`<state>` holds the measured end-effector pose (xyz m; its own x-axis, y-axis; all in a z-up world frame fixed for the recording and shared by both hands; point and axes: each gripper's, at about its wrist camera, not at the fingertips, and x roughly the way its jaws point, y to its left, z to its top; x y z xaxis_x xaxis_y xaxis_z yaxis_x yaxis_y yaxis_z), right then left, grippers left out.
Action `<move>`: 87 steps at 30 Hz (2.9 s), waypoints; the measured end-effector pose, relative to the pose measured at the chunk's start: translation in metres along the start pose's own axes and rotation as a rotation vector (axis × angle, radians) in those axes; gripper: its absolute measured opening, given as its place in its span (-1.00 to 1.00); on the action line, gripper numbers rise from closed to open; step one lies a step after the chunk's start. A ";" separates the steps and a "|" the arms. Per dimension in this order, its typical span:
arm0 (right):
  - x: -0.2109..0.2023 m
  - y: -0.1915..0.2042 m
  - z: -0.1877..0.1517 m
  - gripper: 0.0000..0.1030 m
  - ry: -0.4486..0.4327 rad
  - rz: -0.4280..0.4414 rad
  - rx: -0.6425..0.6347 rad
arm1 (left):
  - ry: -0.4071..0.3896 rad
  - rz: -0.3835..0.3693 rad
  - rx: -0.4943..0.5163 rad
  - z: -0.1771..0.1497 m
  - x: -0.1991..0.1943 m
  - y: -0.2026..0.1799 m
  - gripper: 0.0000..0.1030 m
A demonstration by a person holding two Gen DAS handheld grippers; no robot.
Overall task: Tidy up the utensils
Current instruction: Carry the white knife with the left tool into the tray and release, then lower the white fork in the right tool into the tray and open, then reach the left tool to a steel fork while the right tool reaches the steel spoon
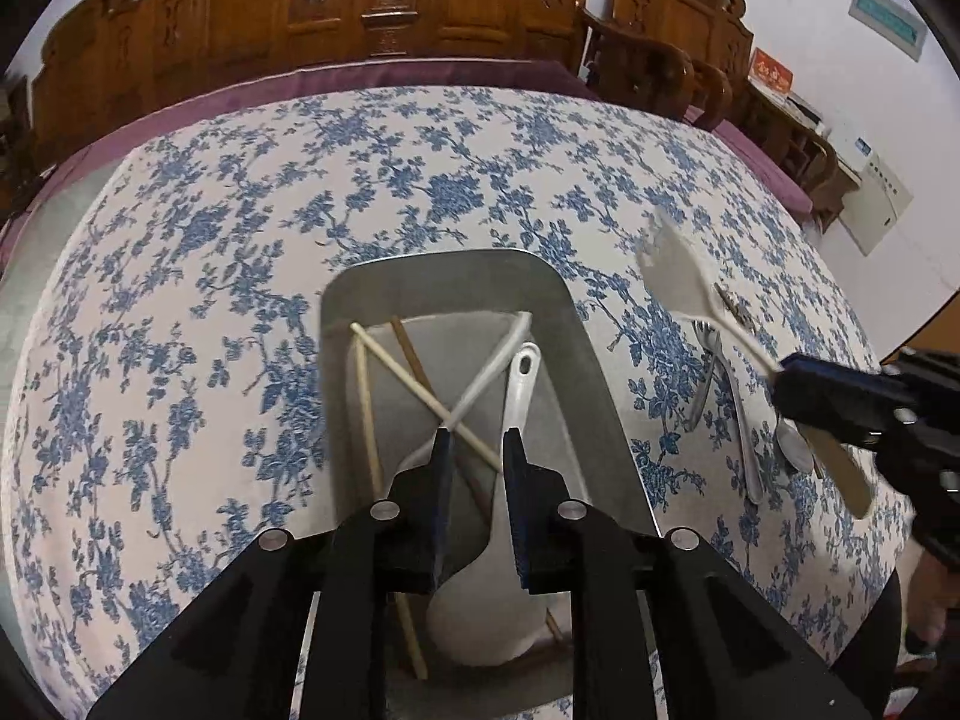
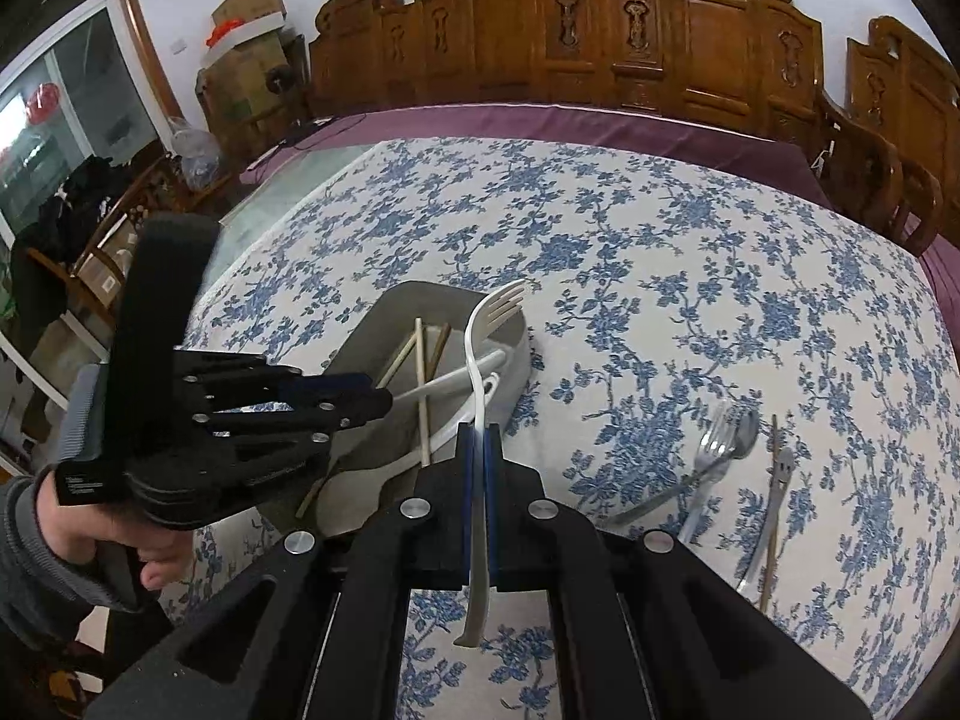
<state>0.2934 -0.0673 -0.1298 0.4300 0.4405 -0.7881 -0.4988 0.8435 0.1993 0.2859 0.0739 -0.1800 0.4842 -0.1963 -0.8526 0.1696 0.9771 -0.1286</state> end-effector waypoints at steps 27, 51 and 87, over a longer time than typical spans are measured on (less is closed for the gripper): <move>0.088 0.055 0.010 -0.92 0.064 0.016 0.015 | -0.107 0.066 -0.048 -0.043 -0.083 0.055 -0.51; 0.094 0.064 0.010 -0.68 0.062 0.056 0.027 | -0.114 0.096 -0.057 -0.050 -0.095 0.057 -0.43; -0.056 -0.101 -0.096 -0.13 -0.020 -0.139 0.170 | -0.071 -0.055 0.120 -0.019 -0.038 -0.098 -0.41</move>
<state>0.2481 -0.2066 -0.1618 0.5016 0.3211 -0.8033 -0.3004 0.9354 0.1864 0.2348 -0.0130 -0.1445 0.5298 -0.2591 -0.8076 0.2969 0.9486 -0.1095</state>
